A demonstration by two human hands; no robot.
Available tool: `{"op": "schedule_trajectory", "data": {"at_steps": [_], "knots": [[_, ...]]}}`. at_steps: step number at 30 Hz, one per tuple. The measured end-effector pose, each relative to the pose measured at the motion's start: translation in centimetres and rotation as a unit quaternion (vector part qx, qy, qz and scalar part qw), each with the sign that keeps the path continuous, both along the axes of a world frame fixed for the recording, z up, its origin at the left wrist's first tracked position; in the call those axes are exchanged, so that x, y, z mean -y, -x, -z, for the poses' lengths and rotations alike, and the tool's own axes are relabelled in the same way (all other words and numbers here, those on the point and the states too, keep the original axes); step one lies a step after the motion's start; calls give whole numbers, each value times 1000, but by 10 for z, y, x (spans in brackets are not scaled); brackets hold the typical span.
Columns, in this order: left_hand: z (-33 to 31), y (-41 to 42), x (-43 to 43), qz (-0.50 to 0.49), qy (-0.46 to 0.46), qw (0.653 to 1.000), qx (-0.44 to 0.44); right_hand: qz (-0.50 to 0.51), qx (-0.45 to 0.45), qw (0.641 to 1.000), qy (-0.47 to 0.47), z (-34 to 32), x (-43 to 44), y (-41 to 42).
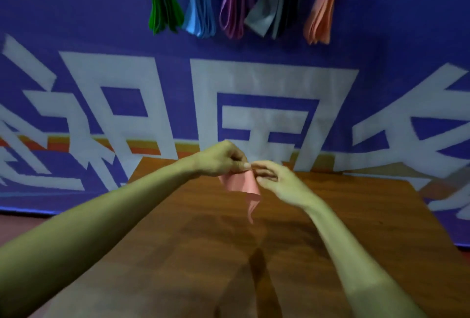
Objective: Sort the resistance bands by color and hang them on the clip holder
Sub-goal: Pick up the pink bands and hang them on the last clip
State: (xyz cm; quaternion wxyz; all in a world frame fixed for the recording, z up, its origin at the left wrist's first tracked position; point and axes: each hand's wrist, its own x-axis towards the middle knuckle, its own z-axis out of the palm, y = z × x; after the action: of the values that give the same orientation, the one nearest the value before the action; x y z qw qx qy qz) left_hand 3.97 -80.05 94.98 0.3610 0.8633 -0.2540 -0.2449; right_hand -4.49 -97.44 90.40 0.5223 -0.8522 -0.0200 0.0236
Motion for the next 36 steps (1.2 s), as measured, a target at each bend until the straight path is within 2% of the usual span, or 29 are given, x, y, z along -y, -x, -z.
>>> {"op": "schedule_trajectory", "data": {"at_steps": [2,4,7,10,14,18,22,27,30,33,36], "knots": [[-36,-3,15,31,-1,998,52,-30,3,998,59,-24,18,1],[-65,-4,28,55,14,992,111,-39,28,997,67,-54,40,-4],[-102,-6,51,67,35,985,157,-42,65,997,23,-86,62,-9],[-138,-6,72,101,14,974,203,-44,81,994,-52,-116,81,-18],[-171,-12,92,111,17,970,215,-52,112,987,-100,-150,100,-26],[-196,-22,101,79,85,973,201,-7,173,971,-163,-180,120,-35],[-219,-34,106,65,142,969,189,32,212,967,-138,-211,138,-47],[-257,-44,116,81,129,960,236,43,228,960,-159,-261,148,-59],[-283,-46,124,76,116,951,277,59,238,963,-115,-289,150,-67],[-302,-51,132,64,93,940,322,56,251,966,-9,-310,151,-72],[-314,-61,135,43,93,938,332,50,274,956,97,-326,151,-77]]}}
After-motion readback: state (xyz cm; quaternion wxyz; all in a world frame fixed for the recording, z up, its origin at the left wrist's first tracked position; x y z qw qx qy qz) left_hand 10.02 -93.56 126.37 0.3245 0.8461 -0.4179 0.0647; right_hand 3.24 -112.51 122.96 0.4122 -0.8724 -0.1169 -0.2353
